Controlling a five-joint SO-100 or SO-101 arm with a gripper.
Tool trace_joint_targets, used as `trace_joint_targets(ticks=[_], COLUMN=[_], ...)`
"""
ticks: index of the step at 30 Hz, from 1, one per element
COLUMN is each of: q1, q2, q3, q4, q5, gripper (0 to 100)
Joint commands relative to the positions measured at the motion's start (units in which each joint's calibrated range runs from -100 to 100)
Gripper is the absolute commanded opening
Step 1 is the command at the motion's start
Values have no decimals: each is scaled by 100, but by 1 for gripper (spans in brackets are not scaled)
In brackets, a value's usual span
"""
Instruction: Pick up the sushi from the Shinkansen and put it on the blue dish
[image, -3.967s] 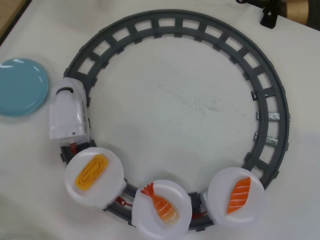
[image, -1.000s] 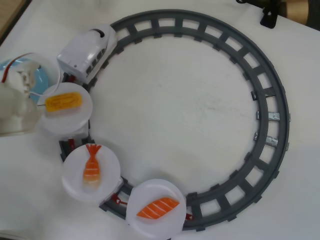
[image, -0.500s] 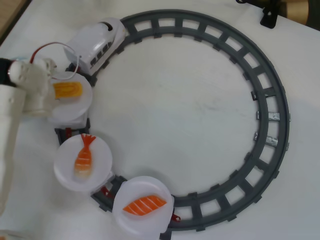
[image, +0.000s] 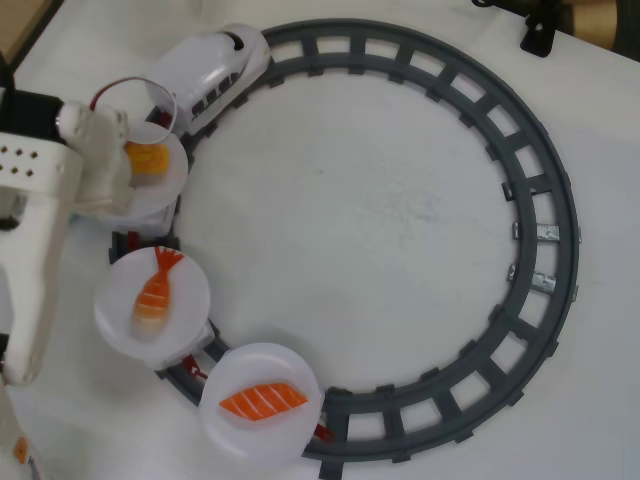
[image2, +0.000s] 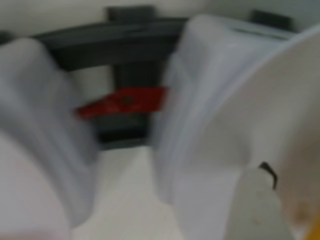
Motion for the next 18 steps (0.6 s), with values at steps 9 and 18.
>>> trace_joint_targets(ticks=[9, 18], q1=[-534, -2700], q2=[-1168, -2521], q3=[-1164, -587], q4=[750, 1081], q5=[-21, -36], gripper=[3, 3])
